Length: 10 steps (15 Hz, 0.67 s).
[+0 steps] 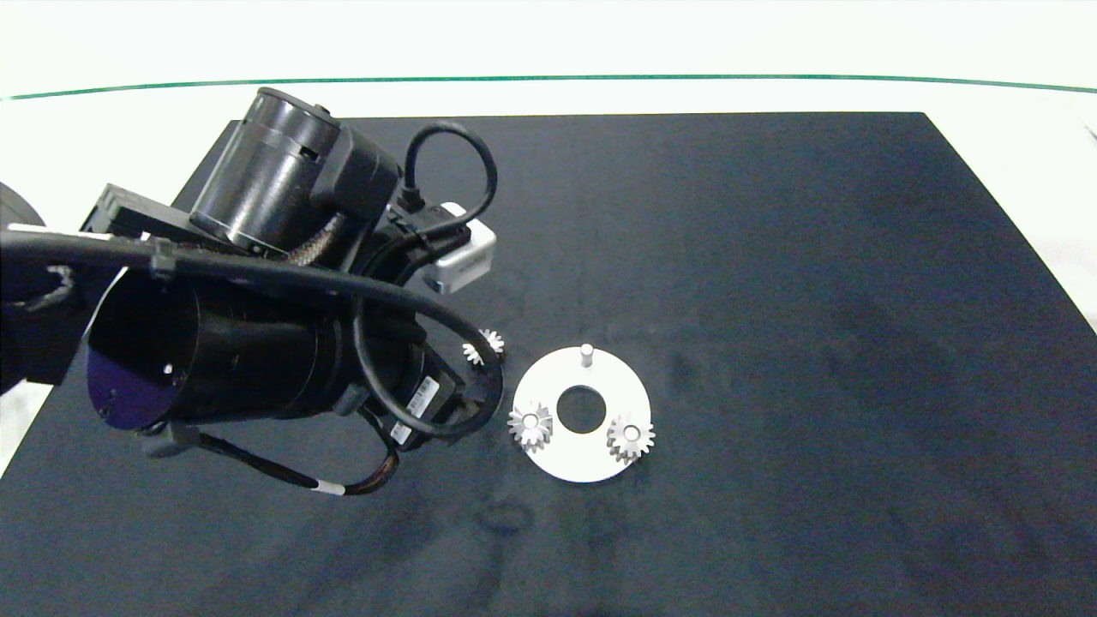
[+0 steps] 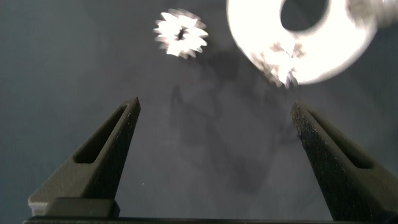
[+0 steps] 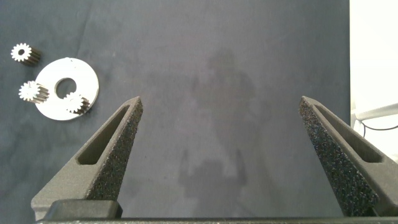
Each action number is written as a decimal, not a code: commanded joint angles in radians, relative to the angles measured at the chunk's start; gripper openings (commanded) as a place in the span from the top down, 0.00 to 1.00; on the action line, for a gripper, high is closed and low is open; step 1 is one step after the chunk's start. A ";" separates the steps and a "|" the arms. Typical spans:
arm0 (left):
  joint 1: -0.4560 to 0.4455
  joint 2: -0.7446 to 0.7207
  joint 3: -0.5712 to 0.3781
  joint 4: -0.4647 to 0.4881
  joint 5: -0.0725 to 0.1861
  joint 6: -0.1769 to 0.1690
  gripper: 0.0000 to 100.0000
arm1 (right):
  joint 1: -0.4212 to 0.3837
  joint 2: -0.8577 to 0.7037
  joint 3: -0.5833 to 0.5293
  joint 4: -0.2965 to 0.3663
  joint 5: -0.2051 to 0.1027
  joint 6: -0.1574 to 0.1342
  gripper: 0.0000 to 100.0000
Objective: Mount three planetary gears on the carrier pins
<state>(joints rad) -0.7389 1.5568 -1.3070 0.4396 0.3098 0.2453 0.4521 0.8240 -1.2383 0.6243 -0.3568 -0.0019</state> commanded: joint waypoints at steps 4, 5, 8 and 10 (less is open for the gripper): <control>0.052 0.071 -0.047 -0.056 0.002 -0.072 0.00 | 0.000 -0.003 0.011 0.002 -0.001 -0.013 0.00; 0.061 0.091 -0.047 -0.090 0.002 -0.070 0.00 | 0.000 -0.003 0.011 0.002 -0.001 -0.013 0.00; 0.072 0.114 -0.047 -0.110 0.002 -0.069 0.00 | 0.000 0.001 0.014 -0.006 -0.001 -0.013 0.00; 0.072 0.114 -0.044 -0.110 0.002 -0.069 0.00 | -0.001 0.004 0.020 -0.006 -0.001 -0.015 0.00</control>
<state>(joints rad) -0.6685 1.6598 -1.3532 0.3281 0.3091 0.1755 0.4517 0.8240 -1.2213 0.6153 -0.3553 -0.0157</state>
